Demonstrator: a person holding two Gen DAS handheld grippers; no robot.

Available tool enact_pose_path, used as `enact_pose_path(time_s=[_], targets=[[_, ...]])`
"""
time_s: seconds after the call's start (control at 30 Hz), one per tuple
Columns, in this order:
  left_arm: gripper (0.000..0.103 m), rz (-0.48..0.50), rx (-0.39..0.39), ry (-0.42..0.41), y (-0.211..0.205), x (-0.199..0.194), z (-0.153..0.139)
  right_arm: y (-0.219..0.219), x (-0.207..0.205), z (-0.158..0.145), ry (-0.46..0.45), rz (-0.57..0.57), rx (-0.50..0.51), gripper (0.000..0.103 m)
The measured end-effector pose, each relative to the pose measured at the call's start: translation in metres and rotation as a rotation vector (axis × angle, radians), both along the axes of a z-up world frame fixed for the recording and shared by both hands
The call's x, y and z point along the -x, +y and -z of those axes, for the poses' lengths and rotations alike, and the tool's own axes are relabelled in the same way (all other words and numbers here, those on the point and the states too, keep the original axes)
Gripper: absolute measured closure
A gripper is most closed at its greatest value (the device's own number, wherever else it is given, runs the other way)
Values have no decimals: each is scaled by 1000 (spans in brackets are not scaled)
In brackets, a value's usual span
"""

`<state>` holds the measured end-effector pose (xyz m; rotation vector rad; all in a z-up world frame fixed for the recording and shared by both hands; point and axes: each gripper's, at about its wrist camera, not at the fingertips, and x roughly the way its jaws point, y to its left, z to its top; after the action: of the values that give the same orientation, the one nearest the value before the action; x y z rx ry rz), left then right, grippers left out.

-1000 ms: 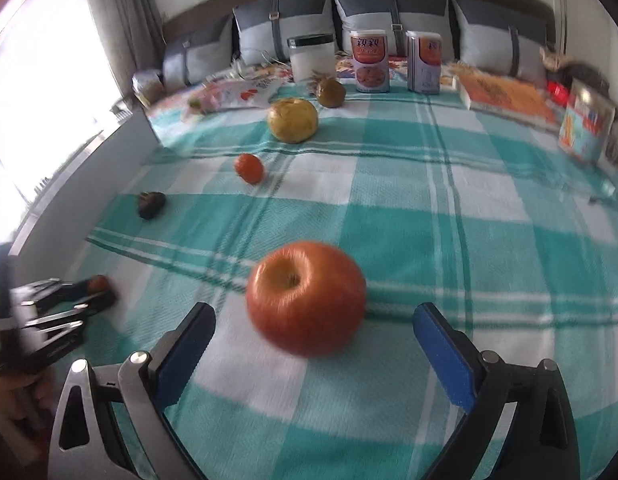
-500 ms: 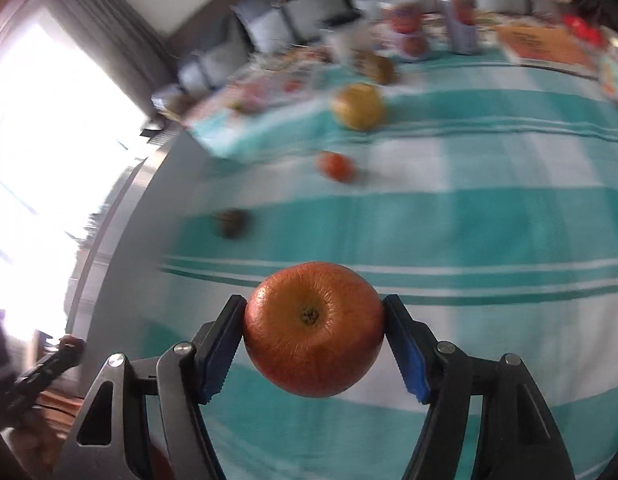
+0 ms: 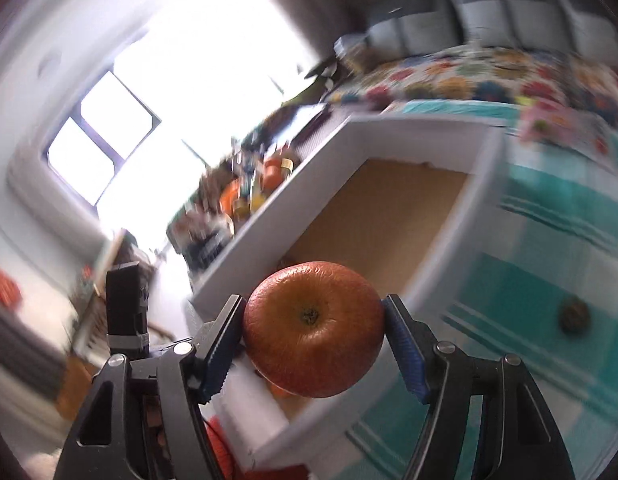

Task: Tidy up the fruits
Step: 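Carry the orange and red apple over the white box and open both tools, then withdraw both open tools from the box back over the bed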

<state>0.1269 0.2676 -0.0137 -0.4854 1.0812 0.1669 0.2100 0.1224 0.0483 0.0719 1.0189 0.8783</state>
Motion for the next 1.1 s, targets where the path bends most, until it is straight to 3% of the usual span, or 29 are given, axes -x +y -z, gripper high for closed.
enact_pose_path(time_s=[0.13, 0.2, 0.23, 0.27, 0.4, 0.53, 0.63, 0.73, 0.83, 0.93, 1.03, 1.1], targets=[[70, 12, -44, 64, -8, -2, 14, 45, -6, 34, -14, -67, 183, 34], [58, 3, -74, 77, -10, 2, 13, 50, -12, 50, -10, -71, 245, 33], [45, -1, -84, 75, -8, 5, 13, 49, -14, 56, -11, -64, 260, 33], [37, -8, -102, 69, -9, 8, 12, 47, -14, 56, -23, -54, 245, 33], [36, -38, -175, -9, -13, 21, -7, 22, -11, 30, -72, 10, 153, 20], [22, -19, -221, -165, -50, 35, -43, -38, 8, 8, -211, 133, 124, 0], [18, 88, -238, -268, -108, 40, -61, -111, 29, 22, -276, 258, 183, 0], [14, 203, -211, -326, -161, 41, -61, -192, 49, 59, -329, 376, 346, 0], [12, 340, -188, -301, -223, 31, -37, -272, 67, 101, -289, 500, 537, 0], [12, 455, -170, -242, -279, 12, 7, -340, 78, 127, -208, 670, 624, 0], [12, 494, -203, -188, -311, -10, 42, -377, 81, 135, -184, 752, 633, 0], [12, 506, -252, -170, -324, -26, 64, -393, 79, 138, -158, 762, 557, 0]])
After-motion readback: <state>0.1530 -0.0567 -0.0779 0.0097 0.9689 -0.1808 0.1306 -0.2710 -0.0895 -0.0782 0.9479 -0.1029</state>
